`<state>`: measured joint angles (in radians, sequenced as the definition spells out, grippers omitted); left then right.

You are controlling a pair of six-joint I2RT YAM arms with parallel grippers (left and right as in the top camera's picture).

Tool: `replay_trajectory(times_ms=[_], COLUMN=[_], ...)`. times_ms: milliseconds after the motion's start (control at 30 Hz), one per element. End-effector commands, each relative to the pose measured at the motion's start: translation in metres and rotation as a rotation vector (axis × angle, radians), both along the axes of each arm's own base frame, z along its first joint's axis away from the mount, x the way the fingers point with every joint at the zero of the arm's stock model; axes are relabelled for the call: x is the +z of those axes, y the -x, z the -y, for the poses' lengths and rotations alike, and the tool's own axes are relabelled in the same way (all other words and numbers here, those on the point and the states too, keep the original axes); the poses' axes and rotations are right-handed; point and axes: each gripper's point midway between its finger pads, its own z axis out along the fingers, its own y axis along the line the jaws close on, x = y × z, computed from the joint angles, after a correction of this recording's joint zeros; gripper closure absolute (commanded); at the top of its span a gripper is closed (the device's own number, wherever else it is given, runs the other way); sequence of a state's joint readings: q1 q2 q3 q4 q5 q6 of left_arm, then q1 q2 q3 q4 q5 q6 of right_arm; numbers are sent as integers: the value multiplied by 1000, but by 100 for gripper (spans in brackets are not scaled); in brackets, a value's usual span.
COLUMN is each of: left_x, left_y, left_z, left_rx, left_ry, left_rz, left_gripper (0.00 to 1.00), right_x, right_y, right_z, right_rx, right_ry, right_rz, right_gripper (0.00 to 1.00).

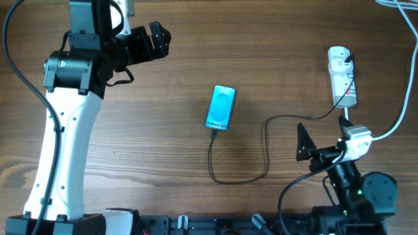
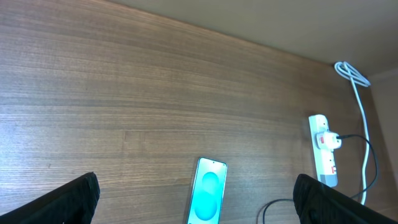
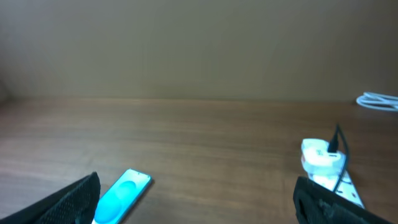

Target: Plug charger to phone and switch on socket

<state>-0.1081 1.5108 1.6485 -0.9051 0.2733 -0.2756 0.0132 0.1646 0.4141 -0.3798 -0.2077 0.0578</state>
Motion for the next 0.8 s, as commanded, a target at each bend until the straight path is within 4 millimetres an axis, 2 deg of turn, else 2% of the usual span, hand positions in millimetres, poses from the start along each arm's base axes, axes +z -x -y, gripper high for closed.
replay_trajectory(times_ms=[0, 133, 333, 467, 700, 767], left_x=[3, 3, 3, 3, 3, 3], left_y=[0, 0, 0, 0, 0, 0], left_z=[-4, -4, -4, -4, -4, -4], left_rx=[9, 9, 9, 9, 9, 9], left_ry=[-9, -9, -9, -9, -9, -9], left_rz=[11, 11, 11, 11, 11, 11], left_gripper=[0, 0, 0, 0, 0, 0], right_x=[-11, -19, -23, -12, 15, 17], right_y=[-7, -14, -13, -13, -8, -7], right_z=[0, 0, 0, 7, 7, 7], right_rx=[-2, -3, -4, -44, -49, -49], right_ry=[2, 1, 0, 1, -6, -6], right_rz=[58, 141, 221, 268, 382, 391], right_gripper=[0, 0, 1, 0, 0, 0])
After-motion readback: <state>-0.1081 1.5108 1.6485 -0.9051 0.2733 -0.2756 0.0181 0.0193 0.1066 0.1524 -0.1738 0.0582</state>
